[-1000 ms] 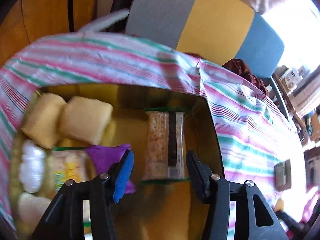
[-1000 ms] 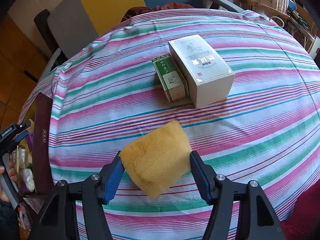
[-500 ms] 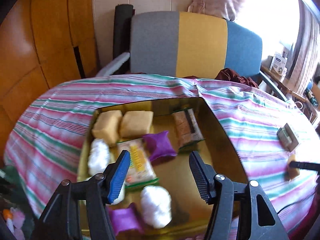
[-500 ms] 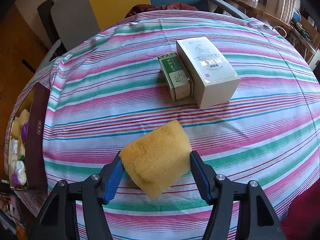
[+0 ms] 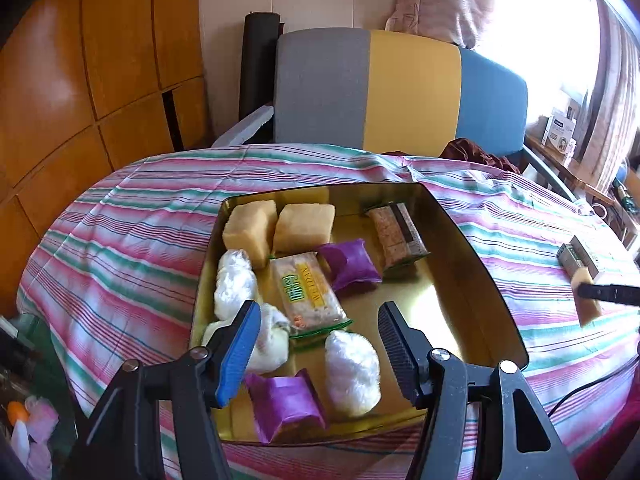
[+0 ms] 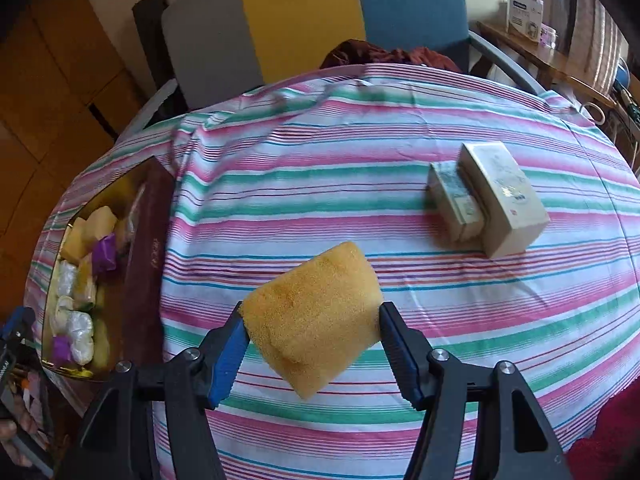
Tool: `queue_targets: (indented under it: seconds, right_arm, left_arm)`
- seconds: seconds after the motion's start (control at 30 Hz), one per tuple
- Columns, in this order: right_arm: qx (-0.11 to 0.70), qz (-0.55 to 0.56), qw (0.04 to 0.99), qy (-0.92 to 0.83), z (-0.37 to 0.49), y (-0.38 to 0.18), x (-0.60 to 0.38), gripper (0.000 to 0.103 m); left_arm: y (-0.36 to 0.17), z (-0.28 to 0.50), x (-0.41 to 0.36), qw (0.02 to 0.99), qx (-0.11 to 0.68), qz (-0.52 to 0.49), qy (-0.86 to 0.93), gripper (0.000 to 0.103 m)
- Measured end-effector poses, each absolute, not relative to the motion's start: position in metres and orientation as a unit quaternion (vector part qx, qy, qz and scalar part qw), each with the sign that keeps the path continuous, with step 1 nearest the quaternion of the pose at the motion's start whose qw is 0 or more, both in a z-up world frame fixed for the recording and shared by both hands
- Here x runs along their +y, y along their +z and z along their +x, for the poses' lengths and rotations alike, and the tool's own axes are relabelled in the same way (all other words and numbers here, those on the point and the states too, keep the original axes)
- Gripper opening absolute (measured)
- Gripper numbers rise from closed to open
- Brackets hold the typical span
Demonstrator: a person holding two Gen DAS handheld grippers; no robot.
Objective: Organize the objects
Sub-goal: 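Carry the yellow sponge into the gold tray and release it with the right gripper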
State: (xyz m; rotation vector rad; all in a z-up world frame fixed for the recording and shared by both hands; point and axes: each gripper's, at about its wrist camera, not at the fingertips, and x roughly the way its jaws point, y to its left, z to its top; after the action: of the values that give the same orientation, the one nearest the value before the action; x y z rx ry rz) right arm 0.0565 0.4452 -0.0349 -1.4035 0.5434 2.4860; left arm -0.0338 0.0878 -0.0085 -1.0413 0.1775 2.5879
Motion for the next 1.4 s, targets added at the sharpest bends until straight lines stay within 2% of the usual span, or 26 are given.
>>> queue_targets:
  seconds: [0.37,0.7,1.03,1.1,1.4]
  right_arm:
    - [0.127,-0.471,-0.003,0.873,-0.026,-0.008,0.335,0.065]
    - [0.054,-0.456,-0.052,0.887,-0.102,0.004,0.263,0.065]
    - [0.046,-0.500,-0.050,0.863,-0.181,-0.034,0.224,0.068]
    - [0.054,-0.511,-0.049,0.857,-0.189,-0.041,0.223,0.072]
    - [0.087,-0.480,-0.061,0.871,-0.159,-0.023,0.245,0.079]
  left_arm:
    - [-0.013,-0.034,0.068,0.165,0.047,-0.366,0.915,0.062]
    - [-0.021,-0.042,0.040,0.149,0.013,-0.379,0.913,0.062]
    - [-0.032,-0.052,0.018,0.128,-0.011,-0.397,0.909,0.062]
    - [-0.034,-0.053,0.016,0.126,-0.014,-0.400,0.908,0.062]
    - [-0.032,-0.053,0.016,0.124,-0.016,-0.399,0.909,0.064]
